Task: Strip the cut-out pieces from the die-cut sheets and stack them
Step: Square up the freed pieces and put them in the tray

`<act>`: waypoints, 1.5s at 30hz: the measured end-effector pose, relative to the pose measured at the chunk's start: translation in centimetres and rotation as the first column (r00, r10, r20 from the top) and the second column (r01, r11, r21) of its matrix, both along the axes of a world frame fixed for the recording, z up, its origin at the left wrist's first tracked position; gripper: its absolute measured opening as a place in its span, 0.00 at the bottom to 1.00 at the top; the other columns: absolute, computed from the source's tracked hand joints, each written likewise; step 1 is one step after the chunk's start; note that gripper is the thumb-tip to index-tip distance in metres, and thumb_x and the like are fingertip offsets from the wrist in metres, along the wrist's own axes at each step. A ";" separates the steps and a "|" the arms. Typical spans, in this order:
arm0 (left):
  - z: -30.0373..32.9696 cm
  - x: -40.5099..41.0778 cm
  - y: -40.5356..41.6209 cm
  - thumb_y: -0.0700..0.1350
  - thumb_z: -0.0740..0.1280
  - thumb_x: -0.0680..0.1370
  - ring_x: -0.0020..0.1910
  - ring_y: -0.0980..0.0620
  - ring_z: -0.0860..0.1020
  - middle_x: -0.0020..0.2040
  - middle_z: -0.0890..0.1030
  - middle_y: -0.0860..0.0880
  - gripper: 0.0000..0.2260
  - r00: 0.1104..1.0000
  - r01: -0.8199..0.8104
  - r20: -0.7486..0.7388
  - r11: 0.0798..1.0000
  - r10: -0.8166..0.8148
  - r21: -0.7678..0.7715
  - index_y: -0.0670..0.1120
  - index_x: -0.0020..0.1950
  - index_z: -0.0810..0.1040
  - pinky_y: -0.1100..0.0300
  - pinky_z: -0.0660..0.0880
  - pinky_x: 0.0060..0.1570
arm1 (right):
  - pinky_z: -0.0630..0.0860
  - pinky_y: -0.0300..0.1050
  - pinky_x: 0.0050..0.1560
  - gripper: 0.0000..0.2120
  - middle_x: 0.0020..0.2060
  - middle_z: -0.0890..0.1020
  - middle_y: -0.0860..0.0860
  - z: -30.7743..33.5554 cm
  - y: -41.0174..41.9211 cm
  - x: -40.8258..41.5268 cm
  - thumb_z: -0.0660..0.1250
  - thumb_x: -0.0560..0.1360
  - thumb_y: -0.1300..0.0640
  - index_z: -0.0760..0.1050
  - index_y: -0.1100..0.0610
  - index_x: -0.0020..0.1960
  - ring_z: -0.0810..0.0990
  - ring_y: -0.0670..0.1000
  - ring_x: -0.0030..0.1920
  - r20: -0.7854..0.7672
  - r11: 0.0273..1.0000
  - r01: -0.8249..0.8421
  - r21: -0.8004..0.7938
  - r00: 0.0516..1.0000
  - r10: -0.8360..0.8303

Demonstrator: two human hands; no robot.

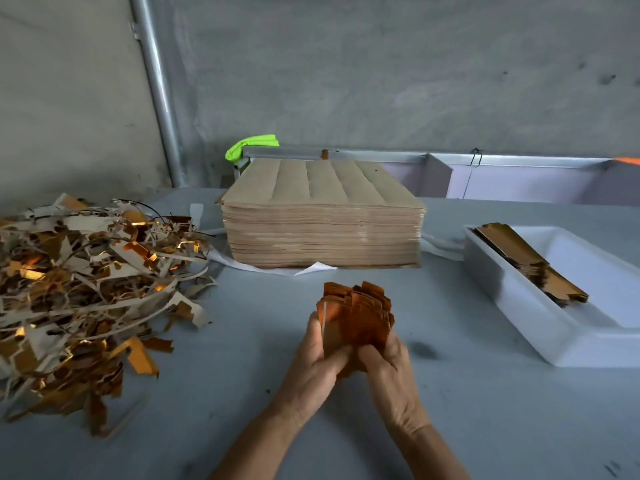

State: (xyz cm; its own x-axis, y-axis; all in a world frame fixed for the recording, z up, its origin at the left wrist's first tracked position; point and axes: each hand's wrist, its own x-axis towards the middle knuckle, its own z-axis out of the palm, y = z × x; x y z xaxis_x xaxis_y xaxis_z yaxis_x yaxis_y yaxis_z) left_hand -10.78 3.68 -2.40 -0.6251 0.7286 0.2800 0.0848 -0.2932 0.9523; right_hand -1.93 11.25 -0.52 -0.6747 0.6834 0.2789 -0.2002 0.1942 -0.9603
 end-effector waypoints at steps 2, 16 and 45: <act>-0.3 0.0 -0.1 0.39 0.66 0.75 0.53 0.60 0.79 0.53 0.82 0.53 0.15 0.997 -0.038 -0.068 0.995 0.031 -0.093 0.52 0.60 0.71 0.67 0.75 0.49 | 0.77 0.48 0.44 0.17 0.36 0.78 0.47 -0.1 0.2 0.1 0.58 0.62 0.62 0.77 0.59 0.48 0.75 0.50 0.41 0.012 0.999 -0.019 -0.047 1.000 0.020; 6.2 1.0 -2.7 0.40 0.60 0.79 0.48 0.47 0.75 0.48 0.76 0.49 0.06 0.310 -0.490 -0.937 0.817 -0.161 -0.303 0.48 0.53 0.70 0.52 0.73 0.46 | 0.74 0.41 0.50 0.21 0.49 0.81 0.47 2.2 1.3 2.8 0.68 0.68 0.40 0.76 0.49 0.56 0.79 0.43 0.51 -0.065 0.939 0.289 -0.188 0.950 -0.306; 1.3 1.2 -0.7 0.42 0.71 0.73 0.29 0.59 0.68 0.28 0.71 0.55 0.11 0.891 -0.437 0.088 0.894 0.446 -0.099 0.46 0.32 0.75 0.70 0.65 0.28 | 0.62 0.48 0.35 0.19 0.27 0.64 0.49 -0.2 0.6 1.9 0.63 0.74 0.50 0.64 0.63 0.33 0.63 0.51 0.33 0.183 0.924 0.377 -0.063 0.915 -0.361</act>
State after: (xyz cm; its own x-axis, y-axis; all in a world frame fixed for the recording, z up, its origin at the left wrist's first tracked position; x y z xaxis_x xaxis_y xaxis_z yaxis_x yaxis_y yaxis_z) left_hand -9.61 2.98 -1.12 -0.9100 0.3866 0.1500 0.0865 -0.1768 0.9804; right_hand 0.01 11.86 -0.69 -0.4003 0.9100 0.1075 0.0302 0.1303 -0.9910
